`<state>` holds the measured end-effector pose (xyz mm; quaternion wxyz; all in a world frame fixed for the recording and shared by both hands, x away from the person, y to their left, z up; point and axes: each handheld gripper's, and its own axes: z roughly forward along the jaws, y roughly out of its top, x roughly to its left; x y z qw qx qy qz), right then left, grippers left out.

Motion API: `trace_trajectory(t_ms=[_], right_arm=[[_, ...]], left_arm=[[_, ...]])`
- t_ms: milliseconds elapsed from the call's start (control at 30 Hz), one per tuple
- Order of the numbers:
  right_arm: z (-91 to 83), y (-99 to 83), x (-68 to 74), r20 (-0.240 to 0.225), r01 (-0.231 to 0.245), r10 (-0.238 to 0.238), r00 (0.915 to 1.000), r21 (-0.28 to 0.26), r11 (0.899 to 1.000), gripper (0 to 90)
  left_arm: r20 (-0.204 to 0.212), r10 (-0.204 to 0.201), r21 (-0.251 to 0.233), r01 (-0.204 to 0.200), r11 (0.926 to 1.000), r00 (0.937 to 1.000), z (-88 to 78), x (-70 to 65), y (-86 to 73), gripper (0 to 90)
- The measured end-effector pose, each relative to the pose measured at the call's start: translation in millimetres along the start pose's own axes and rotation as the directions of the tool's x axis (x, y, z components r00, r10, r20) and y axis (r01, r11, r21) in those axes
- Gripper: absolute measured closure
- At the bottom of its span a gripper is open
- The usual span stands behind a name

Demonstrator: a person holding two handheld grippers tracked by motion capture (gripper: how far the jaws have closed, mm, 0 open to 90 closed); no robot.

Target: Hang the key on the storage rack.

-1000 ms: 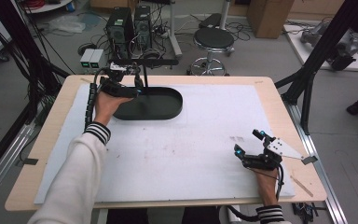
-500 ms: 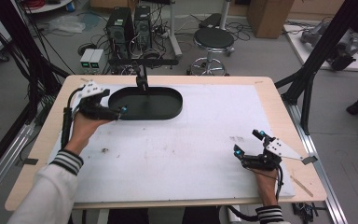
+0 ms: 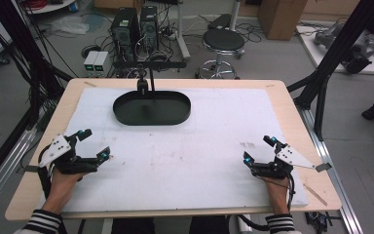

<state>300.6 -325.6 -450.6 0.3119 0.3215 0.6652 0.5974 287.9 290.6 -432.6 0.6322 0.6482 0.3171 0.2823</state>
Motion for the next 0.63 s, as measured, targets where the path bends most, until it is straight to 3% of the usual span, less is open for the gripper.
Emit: trace_trajectory(t_ms=[133, 200, 267, 633], right_arm=[[-0.2, -0.2, -0.2, 0.001, -0.002, 0.002, 1.0, -0.004, 1.0, 0.5], [-0.4, -0.2, -0.1, 0.001, -0.006, 0.006, 1.0, -0.005, 1.0, 0.5], [-0.5, -0.4, -0.2, 0.0, -0.008, 0.008, 1.0, -0.007, 1.0, 0.5], [-0.6, -0.5, -0.1, 0.003, -0.005, 0.005, 1.0, -0.008, 1.0, 0.5]], left_arm=[[-0.018, 0.01, -0.044, -0.01, 0.999, 0.9998, -12.0, -1.1, -14.1, 3.2], [-0.027, 0.016, -0.035, -0.017, 0.9992, 0.9995, -14.2, -1.3, -20.3, 3.2], [-0.029, 0.026, -0.077, -0.028, 0.9966, 0.9992, -18.1, -2.3, -22.5, 3.2], [-0.056, 0.039, -0.084, -0.044, 0.9955, 0.9977, -18.4, -4.6, -23.2, 3.2]])
